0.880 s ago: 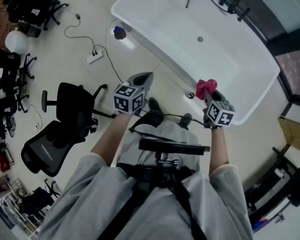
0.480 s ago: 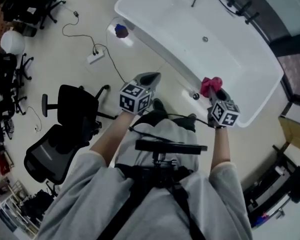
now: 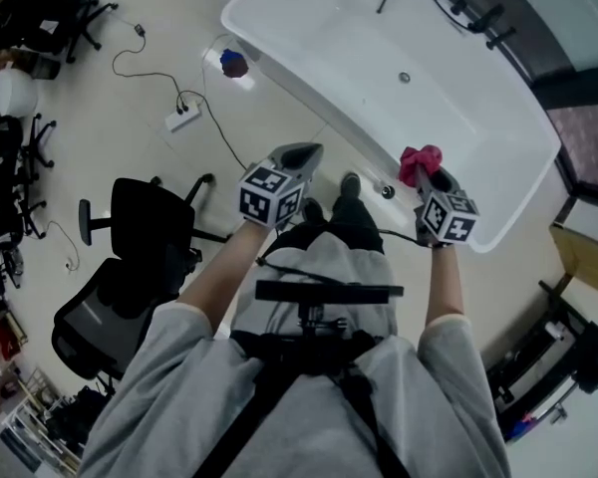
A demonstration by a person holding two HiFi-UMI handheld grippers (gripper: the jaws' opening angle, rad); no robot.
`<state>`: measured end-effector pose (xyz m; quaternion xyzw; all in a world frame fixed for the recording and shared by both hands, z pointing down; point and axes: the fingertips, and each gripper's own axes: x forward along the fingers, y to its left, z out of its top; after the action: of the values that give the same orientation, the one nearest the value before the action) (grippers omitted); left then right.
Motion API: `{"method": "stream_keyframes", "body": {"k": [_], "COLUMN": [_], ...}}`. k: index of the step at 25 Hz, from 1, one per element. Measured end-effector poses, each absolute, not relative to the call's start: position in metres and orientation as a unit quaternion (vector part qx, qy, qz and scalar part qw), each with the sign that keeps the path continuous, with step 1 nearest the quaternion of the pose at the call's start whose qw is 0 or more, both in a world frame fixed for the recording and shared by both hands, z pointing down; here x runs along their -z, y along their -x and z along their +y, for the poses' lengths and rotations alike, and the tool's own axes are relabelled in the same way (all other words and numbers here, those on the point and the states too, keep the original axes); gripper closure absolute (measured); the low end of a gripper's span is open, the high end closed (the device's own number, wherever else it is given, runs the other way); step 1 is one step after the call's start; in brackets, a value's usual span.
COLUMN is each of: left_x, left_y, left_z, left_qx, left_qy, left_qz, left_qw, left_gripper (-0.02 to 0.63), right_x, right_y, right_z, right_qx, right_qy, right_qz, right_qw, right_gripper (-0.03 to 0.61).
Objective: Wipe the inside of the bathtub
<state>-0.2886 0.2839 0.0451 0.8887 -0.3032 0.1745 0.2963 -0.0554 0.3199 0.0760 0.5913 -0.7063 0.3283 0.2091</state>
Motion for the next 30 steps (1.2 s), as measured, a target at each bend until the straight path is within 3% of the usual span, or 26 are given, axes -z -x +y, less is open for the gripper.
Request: {"method": "stream_keyframes", "body": {"k": [16, 30], "left_x": [-0.065, -0.108], "left_y": [0.213, 0.161], "left_z": [0.179, 0.129], "left_qx": [-0.213, -0.276], "left_qy": [-0.866, -0.869], "left_qz": [-0.328, -0.297], "left_qw": [0.311, 0.283], "left_gripper": [0.609, 0.609], "right_x": [-0.125, -0.201], "right_y": [0.007, 0.003], "right_z": [0.211, 0.165], "right_qx": [-0.358, -0.386], "right_qy": [-0.499, -0.394], "right_qz": [-0.753, -0.801], "right_qw": [0.235, 0.232], "right_gripper": [0.471, 0.472]}}
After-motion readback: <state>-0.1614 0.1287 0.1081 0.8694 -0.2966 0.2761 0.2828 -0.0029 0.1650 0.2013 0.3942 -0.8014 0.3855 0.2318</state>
